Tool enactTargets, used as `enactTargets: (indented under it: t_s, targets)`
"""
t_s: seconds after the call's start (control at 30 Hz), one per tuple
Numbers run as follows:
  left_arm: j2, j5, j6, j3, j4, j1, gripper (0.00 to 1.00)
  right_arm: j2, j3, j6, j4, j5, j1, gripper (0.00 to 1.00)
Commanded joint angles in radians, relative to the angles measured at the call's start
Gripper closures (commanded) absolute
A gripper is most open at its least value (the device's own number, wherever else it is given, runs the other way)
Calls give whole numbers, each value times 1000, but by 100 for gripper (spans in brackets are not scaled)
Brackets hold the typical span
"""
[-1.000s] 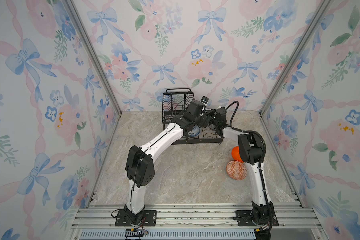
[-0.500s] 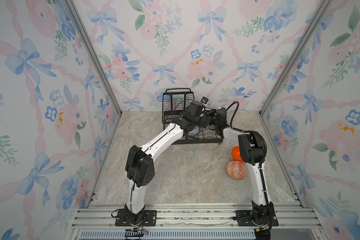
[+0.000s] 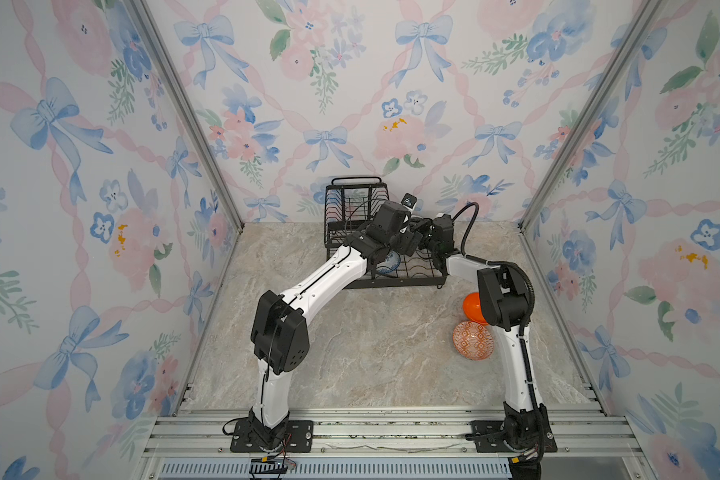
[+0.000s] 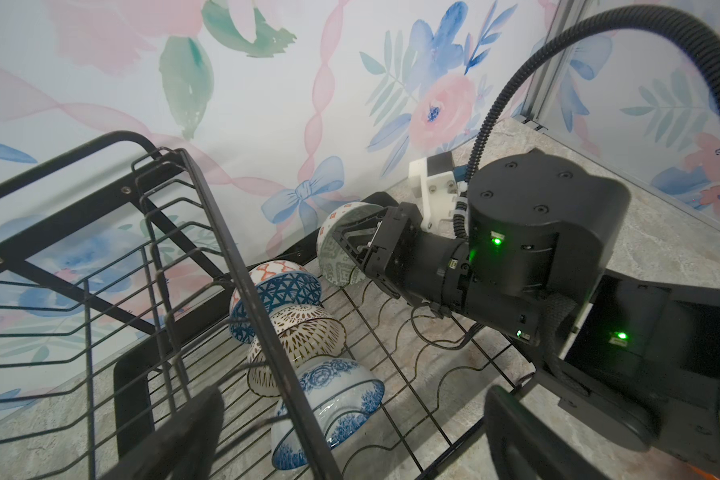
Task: Load the bowls into the dish rack
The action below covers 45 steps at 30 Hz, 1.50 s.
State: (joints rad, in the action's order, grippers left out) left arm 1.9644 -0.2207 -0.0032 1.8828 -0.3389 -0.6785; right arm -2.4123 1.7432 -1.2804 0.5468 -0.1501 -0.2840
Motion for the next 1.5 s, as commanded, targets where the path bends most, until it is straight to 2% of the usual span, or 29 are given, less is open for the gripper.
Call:
enactTargets:
  t_s: [0.0, 0.9, 1.47]
  targets:
    - [-27, 4, -14, -5, 0, 1, 2, 59, 3, -6, -8, 1, 5, 69]
    - [-22, -6, -18, -1, 0, -13, 2, 89, -4, -36, -13, -1, 12, 68]
    - [-69, -16, -76, -44, 2, -37, 2, 171, -77, -23, -50, -4, 12, 63]
